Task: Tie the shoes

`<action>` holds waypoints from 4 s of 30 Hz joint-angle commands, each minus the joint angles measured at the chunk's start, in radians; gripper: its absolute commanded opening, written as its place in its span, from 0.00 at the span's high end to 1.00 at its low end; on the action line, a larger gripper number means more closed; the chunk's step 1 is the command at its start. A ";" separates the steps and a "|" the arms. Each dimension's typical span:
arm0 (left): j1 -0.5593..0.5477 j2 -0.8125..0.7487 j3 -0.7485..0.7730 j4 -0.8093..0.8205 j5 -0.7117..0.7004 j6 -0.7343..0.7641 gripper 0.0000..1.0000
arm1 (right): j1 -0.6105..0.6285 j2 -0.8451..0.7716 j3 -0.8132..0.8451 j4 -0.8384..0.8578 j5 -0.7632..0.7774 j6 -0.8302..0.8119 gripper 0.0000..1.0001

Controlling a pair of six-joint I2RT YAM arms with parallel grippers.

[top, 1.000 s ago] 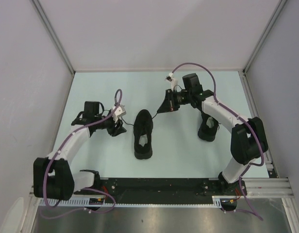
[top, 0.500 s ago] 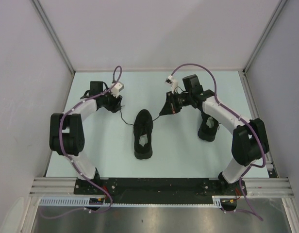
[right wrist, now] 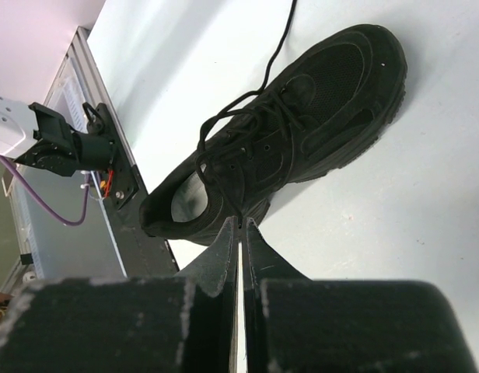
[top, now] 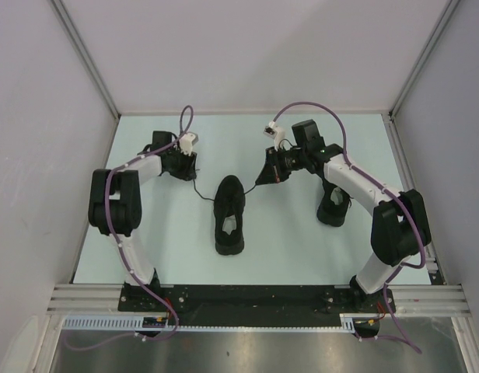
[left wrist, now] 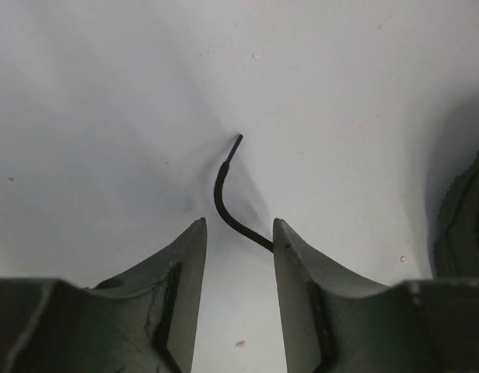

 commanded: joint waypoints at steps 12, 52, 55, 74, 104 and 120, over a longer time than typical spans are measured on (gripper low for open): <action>-0.027 -0.408 -0.119 -0.086 0.423 -0.034 1.00 | 0.005 0.017 0.001 0.025 0.030 -0.031 1.00; -0.257 -0.713 -0.449 0.343 0.428 -0.259 0.46 | 0.120 0.008 0.067 0.406 -0.120 0.098 1.00; -0.256 -0.676 -0.448 0.391 0.447 -0.284 0.46 | 0.126 0.009 0.089 0.406 -0.119 0.112 1.00; -0.227 -0.717 -0.437 0.559 0.470 -0.535 1.00 | 0.044 -0.041 0.153 0.222 -0.084 0.057 0.40; -0.163 -0.769 -0.400 0.606 0.416 -0.669 1.00 | 0.232 0.035 -0.273 0.156 0.222 -0.163 0.30; -0.154 -0.769 -0.391 0.573 0.416 -0.645 1.00 | 0.225 0.093 -0.284 0.208 0.263 -0.169 1.00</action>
